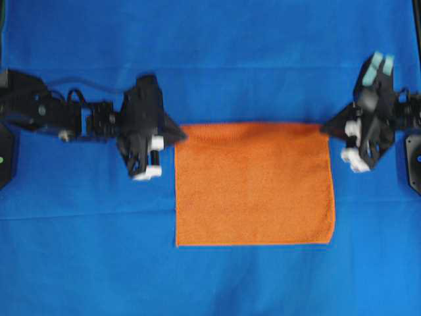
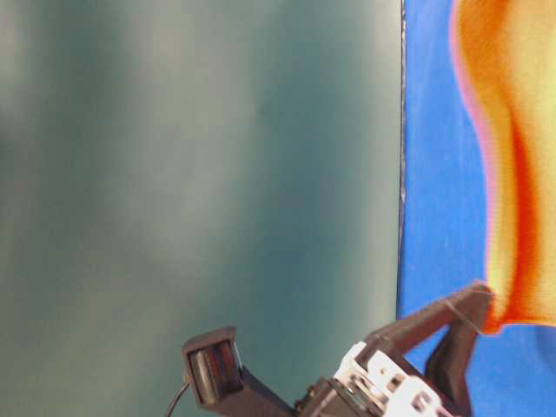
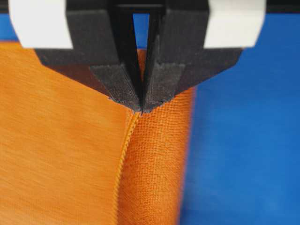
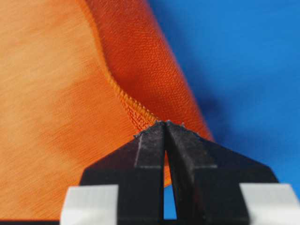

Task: Fold the orange towel.
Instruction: 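Grasp the far corners and fold them toward the near edge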

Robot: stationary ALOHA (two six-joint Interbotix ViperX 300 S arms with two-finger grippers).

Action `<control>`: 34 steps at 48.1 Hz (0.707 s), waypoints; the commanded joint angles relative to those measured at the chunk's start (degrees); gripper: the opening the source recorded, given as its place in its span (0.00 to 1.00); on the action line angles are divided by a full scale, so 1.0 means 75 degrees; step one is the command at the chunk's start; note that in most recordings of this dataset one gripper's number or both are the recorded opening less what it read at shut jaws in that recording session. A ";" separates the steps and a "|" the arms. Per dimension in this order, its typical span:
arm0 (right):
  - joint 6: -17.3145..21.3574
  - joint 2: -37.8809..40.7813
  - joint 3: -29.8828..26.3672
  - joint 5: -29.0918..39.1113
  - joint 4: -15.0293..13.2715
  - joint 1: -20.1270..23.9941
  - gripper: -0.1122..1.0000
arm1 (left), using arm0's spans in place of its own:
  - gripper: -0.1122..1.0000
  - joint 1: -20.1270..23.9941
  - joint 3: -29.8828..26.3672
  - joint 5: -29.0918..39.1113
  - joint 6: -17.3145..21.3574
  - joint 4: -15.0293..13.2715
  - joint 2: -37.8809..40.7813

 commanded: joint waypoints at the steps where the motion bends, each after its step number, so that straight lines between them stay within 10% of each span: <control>1: 0.0293 -0.0141 -0.0070 0.0188 0.0035 0.0574 0.11 | 0.10 -0.0422 -0.0105 0.0094 -0.0047 0.0012 -0.0164; 34: 0.2531 0.0539 -0.0340 0.0398 0.0035 0.4008 0.11 | 0.10 -0.2742 -0.0937 0.1125 -0.0996 0.0012 0.0223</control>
